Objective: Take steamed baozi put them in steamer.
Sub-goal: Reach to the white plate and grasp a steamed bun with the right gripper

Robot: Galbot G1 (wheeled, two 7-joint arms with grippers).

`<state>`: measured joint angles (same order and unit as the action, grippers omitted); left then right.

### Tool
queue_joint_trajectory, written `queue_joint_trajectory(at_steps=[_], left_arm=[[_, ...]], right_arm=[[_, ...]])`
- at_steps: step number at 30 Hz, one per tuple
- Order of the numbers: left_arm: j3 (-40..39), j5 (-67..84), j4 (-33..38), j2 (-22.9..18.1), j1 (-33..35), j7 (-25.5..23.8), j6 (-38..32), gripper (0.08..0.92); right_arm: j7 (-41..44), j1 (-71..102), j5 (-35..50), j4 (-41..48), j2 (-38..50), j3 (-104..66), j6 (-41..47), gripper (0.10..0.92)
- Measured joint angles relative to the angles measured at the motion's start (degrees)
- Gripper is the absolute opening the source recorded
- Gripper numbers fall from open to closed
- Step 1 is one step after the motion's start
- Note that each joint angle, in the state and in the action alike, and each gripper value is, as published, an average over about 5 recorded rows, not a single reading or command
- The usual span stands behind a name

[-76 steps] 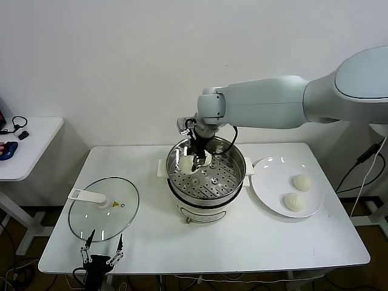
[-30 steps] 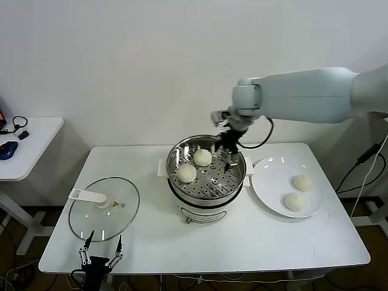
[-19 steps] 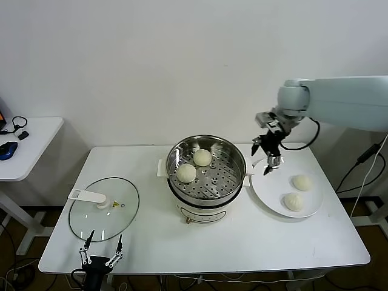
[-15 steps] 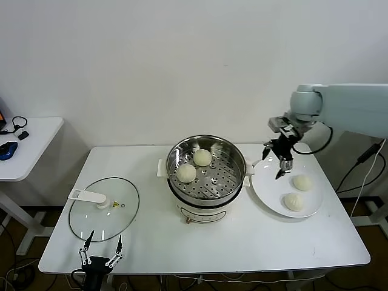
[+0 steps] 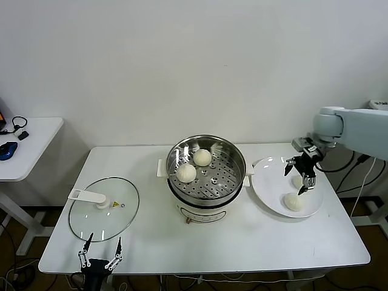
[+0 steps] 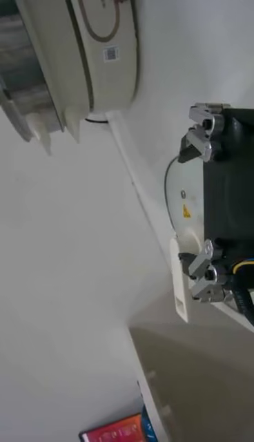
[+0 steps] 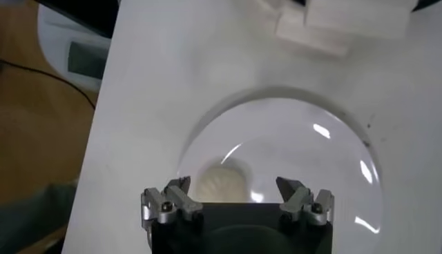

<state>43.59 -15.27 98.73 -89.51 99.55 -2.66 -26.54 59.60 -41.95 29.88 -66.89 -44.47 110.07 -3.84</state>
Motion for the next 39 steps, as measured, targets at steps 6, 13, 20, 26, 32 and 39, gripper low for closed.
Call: queue_joint_trajectory(at_steps=[6, 13, 20, 26, 32, 39], left_arm=[[0.2, 0.0, -0.1, -0.1, 0.0, 0.1, -0.1, 0.823], [0.5, 0.0, -0.2, -0.1, 0.0, 0.1, -0.2, 0.823], [0.5, -0.1, -0.6, -0.2, 0.0, 0.2, -0.3, 0.823], [0.4, -0.2, -0.5, -0.3, 0.0, 0.2, -0.3, 0.823], [0.4, -0.2, -0.4, -0.3, 0.0, 0.2, -0.3, 0.823], [0.3, -0.5, -0.4, -0.3, 0.2, 0.2, -0.3, 0.823]], right_arm=[[-0.9, 3.5, -2.6, 1.4, 0.8, -2.0, 0.4, 0.823], [-1.8, 7.7, -5.3, 3.4, 1.7, -4.6, 1.0, 0.823], [-2.7, 11.9, -7.3, 6.1, 1.6, -7.9, 1.2, 0.823], [-3.3, 14.9, -8.6, 8.4, 1.7, -10.9, 1.1, 0.823], [-3.8, 17.3, -9.5, 10.1, 1.5, -13.6, 1.2, 0.823], [-3.8, 18.6, -10.0, 10.4, 0.8, -15.3, 1.4, 0.823]])
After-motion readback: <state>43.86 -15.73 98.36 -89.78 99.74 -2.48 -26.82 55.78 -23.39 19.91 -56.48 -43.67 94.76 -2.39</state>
